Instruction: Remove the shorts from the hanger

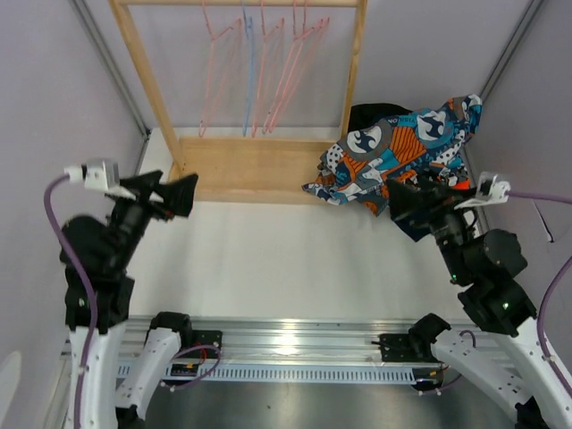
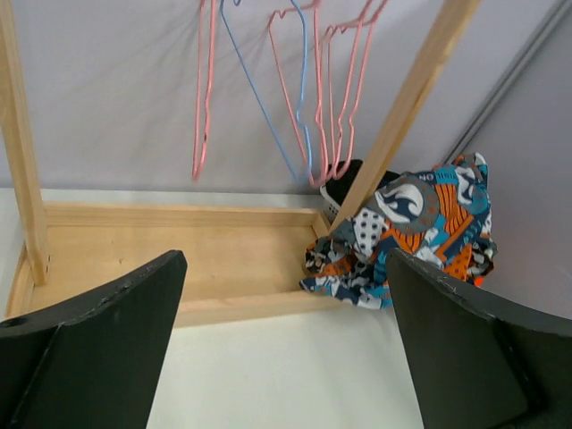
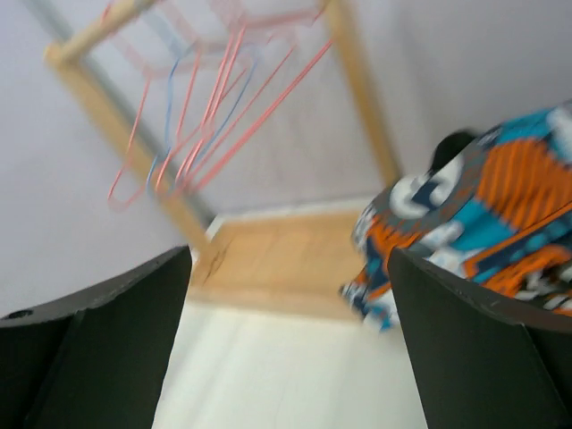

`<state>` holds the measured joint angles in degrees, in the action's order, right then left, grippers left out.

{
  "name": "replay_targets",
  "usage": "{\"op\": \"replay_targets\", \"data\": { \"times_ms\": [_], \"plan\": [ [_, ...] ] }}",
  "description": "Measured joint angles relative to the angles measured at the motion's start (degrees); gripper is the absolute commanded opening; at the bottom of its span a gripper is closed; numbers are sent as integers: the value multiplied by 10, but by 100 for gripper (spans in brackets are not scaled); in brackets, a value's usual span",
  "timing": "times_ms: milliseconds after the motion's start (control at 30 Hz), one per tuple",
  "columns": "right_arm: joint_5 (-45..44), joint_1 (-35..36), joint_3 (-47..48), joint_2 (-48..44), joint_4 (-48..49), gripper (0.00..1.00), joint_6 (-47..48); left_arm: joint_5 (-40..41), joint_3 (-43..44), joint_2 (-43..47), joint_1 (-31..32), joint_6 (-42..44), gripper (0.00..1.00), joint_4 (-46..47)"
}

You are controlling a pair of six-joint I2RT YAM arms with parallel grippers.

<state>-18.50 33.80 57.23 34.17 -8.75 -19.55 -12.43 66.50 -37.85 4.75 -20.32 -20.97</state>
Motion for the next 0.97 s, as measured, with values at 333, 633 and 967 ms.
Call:
{"op": "replay_targets", "data": {
  "times_ms": [333,633,967],
  "plan": [
    [-10,93,-77,-77,-155,99,-6,11,-160,194,0,40,99,-36],
    [-29,93,-71,-84,-181,99,3,33,-181,207,0,56,99,-73],
    [-23,93,-66,-78,-175,99,28,50,-181,208,0,61,100,-76]
  ]
}}
